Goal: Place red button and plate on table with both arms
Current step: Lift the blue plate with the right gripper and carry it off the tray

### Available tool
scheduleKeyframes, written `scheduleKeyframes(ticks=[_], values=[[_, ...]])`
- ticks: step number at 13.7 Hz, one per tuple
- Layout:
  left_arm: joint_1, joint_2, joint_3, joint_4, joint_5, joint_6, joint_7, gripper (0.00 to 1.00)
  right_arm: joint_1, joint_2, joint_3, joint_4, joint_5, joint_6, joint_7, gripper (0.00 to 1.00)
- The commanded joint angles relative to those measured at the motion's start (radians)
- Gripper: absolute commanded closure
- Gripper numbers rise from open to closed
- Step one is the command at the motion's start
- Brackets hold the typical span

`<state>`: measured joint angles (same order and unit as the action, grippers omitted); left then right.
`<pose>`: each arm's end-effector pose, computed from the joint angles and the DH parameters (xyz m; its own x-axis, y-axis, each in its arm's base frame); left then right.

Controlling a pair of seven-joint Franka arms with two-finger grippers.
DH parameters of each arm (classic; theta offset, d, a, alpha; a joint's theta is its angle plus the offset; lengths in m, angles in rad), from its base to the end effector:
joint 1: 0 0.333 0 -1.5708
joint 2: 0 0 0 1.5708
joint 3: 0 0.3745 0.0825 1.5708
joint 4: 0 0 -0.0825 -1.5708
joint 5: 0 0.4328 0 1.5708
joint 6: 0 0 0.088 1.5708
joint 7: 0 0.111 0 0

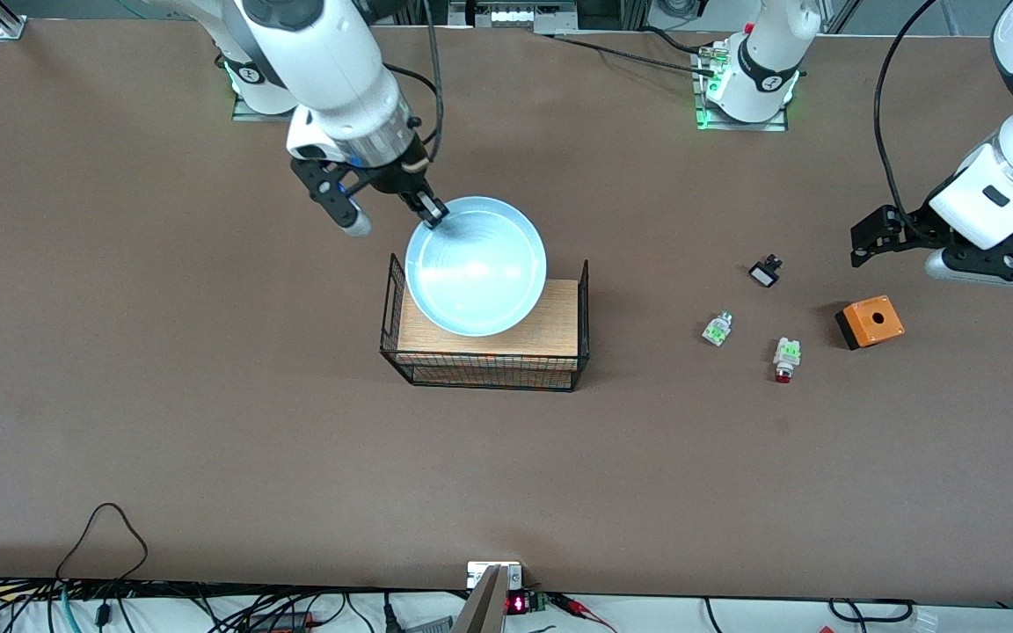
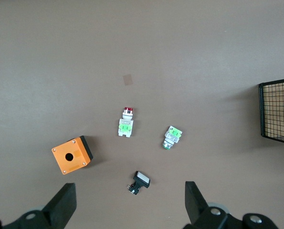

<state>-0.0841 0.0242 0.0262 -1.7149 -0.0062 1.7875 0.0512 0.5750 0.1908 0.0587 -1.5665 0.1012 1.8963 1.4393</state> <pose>0.6242 -0.0369 0.6076 0.9930 -0.1075 0.0486 -0.1078 -0.9942 0.0030 0.5577 0.4150 0.5888 0.6748 -0.7323 -0.0914 -0.7363 -0.6598 -0.1502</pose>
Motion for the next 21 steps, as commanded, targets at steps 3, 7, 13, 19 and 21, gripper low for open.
scheduleKeyframes(ticks=[3,7,13,19,21], values=[[-0.005,0.005,0.017,0.018,0.019,-0.011,0.022,0.00,-0.173,-0.027,-0.048,0.002,-0.021,-0.225,-0.528,1.00],[-0.005,0.005,0.015,0.018,0.019,-0.017,0.022,0.00,-0.366,-0.034,-0.068,-0.012,-0.023,-0.243,-0.891,1.00],[-0.005,0.005,0.012,0.023,0.019,-0.019,0.019,0.00,-0.555,-0.031,-0.068,-0.199,-0.026,-0.128,-1.256,1.00],[-0.005,0.013,0.015,0.031,0.019,-0.034,0.021,0.00,-0.627,-0.025,-0.068,-0.548,-0.026,0.273,-1.520,1.00],[-0.005,0.017,0.017,0.032,0.032,-0.031,0.021,0.00,-0.627,-0.018,-0.068,-0.653,-0.026,0.427,-1.545,1.00]])
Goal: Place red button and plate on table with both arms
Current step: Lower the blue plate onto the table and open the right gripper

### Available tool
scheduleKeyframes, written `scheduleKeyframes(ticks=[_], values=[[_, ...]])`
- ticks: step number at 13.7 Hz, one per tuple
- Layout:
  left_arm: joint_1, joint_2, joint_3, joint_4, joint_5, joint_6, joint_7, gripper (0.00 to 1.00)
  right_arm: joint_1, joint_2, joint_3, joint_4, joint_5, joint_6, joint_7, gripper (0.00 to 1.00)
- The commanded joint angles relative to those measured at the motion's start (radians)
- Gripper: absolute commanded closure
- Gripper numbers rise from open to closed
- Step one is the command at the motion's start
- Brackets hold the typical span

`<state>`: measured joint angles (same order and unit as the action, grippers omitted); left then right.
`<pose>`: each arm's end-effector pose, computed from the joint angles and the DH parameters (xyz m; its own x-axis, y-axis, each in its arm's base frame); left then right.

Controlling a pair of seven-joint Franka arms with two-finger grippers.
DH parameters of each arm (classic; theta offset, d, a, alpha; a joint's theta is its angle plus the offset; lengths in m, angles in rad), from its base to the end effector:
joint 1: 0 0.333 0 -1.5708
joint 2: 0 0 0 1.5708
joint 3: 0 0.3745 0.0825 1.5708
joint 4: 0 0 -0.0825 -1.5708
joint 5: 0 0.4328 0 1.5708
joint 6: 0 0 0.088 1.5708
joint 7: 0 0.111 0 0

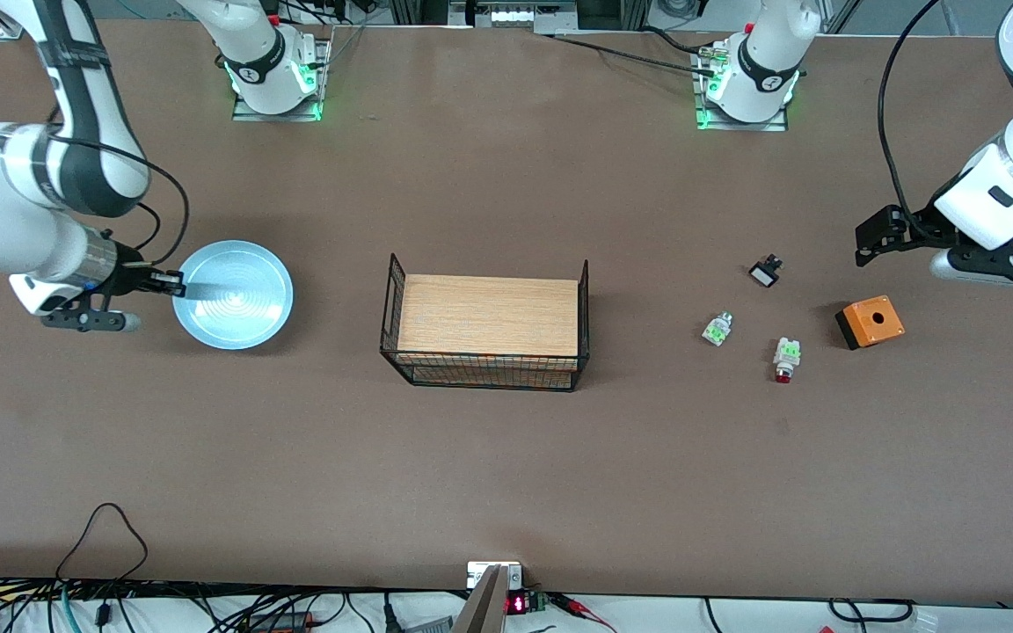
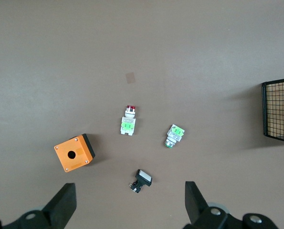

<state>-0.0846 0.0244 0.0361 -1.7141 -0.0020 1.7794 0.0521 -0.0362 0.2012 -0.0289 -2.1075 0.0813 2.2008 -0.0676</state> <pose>0.6238 -0.0307 0.6072 0.9941 -0.1000 0.0409 -0.1001 -0.9950 -0.0010 0.6060 -0.0361 0.3336 0.9935 -0.0452 -0.1049 -0.0518 -0.9968 -0.0616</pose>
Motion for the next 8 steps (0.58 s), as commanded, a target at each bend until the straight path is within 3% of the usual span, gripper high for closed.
scheduleKeyframes(ticks=[1,6,7,8], values=[[-0.004,0.017,0.004,0.031,0.049,-0.023,0.021,0.00,-0.016,-0.023,0.020,-0.159,-0.006,0.204,-0.058,1.00],[-0.007,0.019,-0.002,0.042,0.051,-0.028,0.015,0.00,-0.028,0.041,0.020,-0.204,-0.006,0.309,-0.139,1.00],[-0.007,0.022,-0.002,0.045,0.051,-0.021,0.020,0.00,-0.030,0.046,0.020,-0.203,-0.006,0.312,-0.153,0.88],[-0.006,0.023,-0.002,0.047,0.051,-0.021,0.021,0.00,-0.030,0.046,0.020,-0.201,-0.006,0.306,-0.153,0.51]])
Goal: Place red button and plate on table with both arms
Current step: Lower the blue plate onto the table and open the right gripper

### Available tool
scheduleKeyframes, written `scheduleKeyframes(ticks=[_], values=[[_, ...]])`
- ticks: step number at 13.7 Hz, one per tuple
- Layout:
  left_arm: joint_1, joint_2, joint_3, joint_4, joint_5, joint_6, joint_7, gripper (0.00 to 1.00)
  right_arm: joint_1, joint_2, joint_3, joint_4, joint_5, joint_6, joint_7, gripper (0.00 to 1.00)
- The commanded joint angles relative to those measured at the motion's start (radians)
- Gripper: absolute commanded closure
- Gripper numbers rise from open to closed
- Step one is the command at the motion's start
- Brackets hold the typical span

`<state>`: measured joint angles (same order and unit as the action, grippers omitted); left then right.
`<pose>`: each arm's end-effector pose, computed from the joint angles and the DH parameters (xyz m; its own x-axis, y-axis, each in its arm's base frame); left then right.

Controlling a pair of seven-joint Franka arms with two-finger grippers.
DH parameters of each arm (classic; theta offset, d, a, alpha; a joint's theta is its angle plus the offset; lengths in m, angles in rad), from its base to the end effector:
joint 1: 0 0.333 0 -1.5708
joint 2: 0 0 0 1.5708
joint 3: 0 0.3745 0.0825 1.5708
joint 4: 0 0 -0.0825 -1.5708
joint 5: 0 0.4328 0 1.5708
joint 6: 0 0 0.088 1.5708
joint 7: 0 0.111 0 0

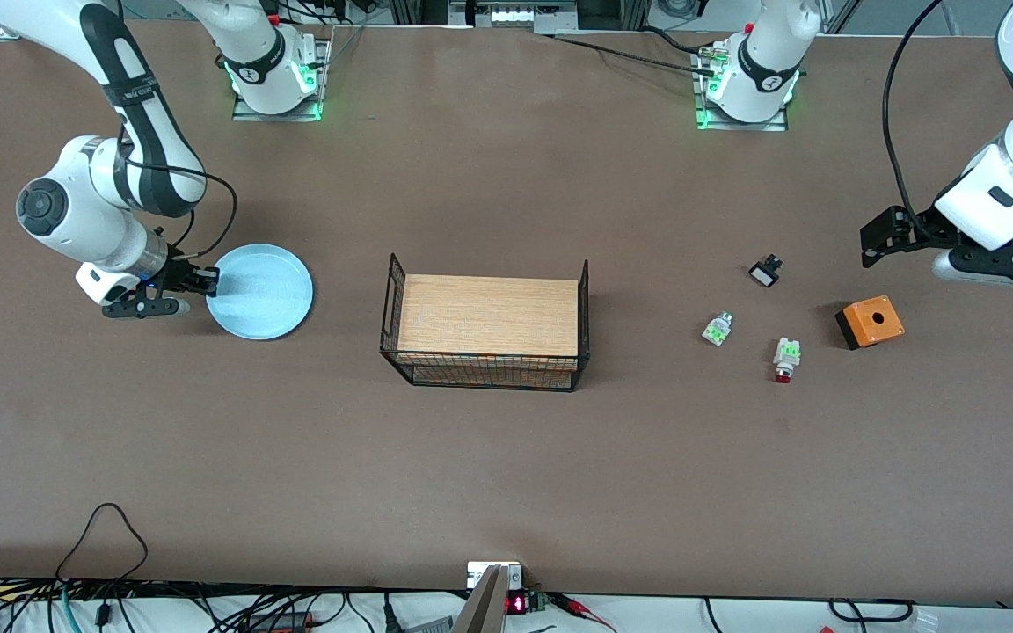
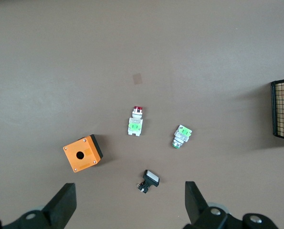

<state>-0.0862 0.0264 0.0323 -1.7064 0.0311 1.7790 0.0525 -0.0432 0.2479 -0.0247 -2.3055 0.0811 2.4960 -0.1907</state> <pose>0.6251 -0.0311 0.6100 0.9927 -0.1126 0.0444 -0.1111 -0.9932 -0.0339 0.5608 -0.0385 0.2457 0.9970 0.0583 -0.0499 0.0559 -0.9972 -0.0493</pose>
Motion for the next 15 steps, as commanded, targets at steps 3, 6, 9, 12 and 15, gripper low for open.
scheduleKeyframes(ticks=[3,6,9,12,15], values=[[-0.006,0.024,0.001,0.041,0.018,-0.018,0.020,0.00,-0.024,-0.028,0.015,0.006,-0.004,-0.029,-0.013,0.00],[-0.006,0.032,0.001,0.057,0.016,-0.024,0.021,0.00,-0.015,-0.064,0.025,0.056,0.003,-0.116,0.077,0.00],[-0.001,0.066,0.003,0.100,0.015,-0.023,0.023,0.00,0.029,-0.070,0.029,0.184,0.003,-0.271,0.161,0.00],[-0.010,0.066,0.000,0.109,0.016,-0.027,0.021,0.00,0.081,-0.070,0.029,0.343,-0.003,-0.458,0.261,0.00],[-0.009,0.067,0.000,0.106,0.016,-0.029,0.023,0.00,0.082,-0.071,0.026,0.555,-0.006,-0.679,0.274,0.00]])
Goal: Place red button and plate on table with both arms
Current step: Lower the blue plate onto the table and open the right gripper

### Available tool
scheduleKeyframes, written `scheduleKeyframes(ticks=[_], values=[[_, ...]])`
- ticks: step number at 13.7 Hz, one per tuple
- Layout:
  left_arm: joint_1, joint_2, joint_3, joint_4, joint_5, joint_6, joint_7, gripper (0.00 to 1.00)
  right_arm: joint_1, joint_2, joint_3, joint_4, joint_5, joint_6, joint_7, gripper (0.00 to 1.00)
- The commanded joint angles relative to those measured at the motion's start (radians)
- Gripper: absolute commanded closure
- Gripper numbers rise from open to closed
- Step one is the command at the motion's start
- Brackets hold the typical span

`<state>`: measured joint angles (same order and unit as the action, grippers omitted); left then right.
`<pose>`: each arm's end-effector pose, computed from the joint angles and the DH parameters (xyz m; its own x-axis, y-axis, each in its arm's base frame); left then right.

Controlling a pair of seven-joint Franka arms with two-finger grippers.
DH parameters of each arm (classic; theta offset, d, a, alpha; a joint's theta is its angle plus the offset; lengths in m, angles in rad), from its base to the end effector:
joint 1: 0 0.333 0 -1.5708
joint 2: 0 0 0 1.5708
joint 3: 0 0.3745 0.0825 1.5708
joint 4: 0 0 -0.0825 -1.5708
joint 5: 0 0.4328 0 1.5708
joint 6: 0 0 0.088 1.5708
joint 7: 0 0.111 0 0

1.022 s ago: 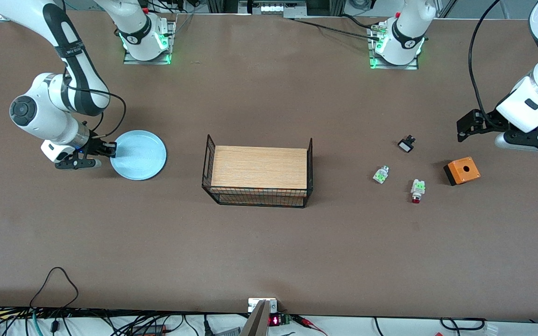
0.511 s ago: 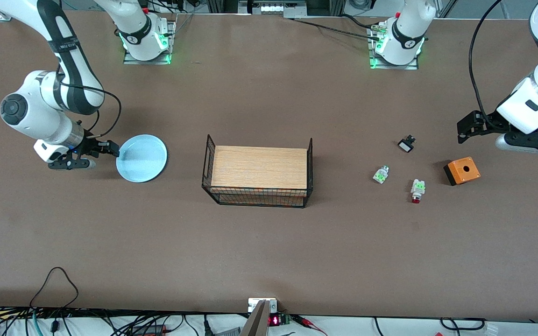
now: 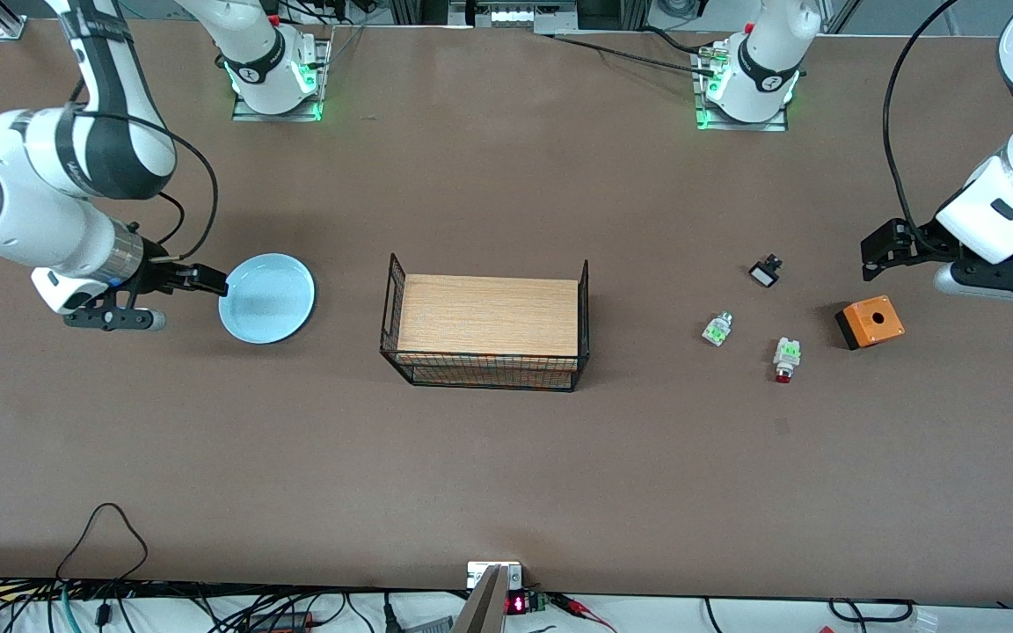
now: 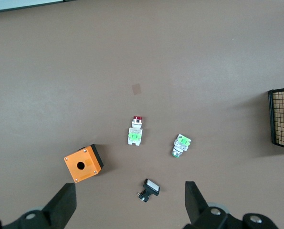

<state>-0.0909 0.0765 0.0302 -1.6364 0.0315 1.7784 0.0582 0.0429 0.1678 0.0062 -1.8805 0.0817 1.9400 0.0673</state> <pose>0.6450 -0.0371 0.6155 0.9901 -0.1251 0.0633 -0.1230 -0.9917 -0.0372 0.6407 0.0372 0.4432 0.9923 -0.0477 -0.1139 -0.0555 -0.9963 -0.0660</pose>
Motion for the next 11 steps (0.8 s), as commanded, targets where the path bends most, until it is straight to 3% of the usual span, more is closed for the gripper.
scheduleKeyframes(ticks=[1,6,11], values=[[-0.009,0.016,0.000,0.038,0.016,-0.030,0.011,0.00,-0.009,0.010,-0.008,0.199,-0.008,-0.180,0.015,0.00],[-0.012,0.014,-0.010,0.043,0.018,-0.031,0.008,0.00,-0.001,0.004,-0.115,0.349,-0.069,-0.286,-0.001,0.00],[-0.012,0.016,-0.013,0.044,0.018,-0.031,0.008,0.00,-0.009,-0.010,-0.120,0.408,-0.108,-0.398,-0.061,0.00]])
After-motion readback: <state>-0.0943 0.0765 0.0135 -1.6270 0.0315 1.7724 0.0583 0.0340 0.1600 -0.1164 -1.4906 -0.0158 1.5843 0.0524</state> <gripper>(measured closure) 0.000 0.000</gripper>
